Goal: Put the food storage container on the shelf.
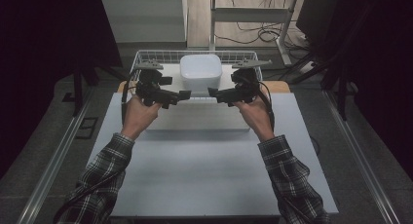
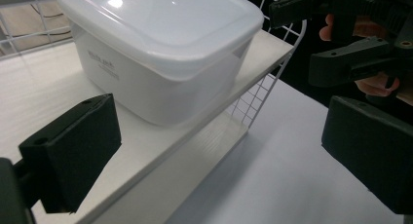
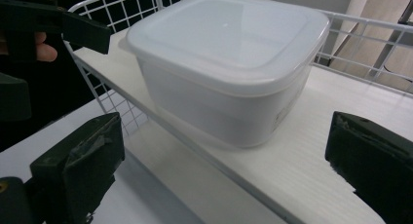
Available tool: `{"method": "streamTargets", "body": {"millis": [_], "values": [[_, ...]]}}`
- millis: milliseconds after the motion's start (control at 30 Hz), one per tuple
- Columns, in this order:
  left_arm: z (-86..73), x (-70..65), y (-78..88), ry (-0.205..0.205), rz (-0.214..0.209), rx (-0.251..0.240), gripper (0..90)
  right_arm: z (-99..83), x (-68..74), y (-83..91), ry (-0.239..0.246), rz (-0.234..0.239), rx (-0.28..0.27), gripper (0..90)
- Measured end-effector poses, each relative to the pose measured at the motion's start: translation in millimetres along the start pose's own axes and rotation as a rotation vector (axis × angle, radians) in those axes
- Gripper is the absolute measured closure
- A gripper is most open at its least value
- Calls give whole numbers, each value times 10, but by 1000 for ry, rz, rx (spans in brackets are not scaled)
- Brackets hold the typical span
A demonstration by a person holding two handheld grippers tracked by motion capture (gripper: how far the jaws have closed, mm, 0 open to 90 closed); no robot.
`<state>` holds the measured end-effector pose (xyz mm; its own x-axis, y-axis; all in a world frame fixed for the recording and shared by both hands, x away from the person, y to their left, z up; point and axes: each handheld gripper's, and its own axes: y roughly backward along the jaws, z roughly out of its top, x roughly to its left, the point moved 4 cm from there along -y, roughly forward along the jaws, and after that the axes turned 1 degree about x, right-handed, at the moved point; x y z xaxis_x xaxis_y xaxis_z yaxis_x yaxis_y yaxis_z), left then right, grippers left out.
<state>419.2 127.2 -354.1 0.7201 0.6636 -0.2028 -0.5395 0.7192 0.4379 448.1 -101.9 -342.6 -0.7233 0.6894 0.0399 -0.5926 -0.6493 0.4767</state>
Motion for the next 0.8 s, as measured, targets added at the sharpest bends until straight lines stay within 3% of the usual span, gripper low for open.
{"method": "streamTargets", "body": {"millis": [233, 800], "values": [[-118, -57, 26, -19, -8, -16, 17, -95, 97, 56, 35, 23, 11, 4], [-458, -238, -31, -55, -27, 19, 16, -371, 258, 169, 62, 47, 22, 6]]}}
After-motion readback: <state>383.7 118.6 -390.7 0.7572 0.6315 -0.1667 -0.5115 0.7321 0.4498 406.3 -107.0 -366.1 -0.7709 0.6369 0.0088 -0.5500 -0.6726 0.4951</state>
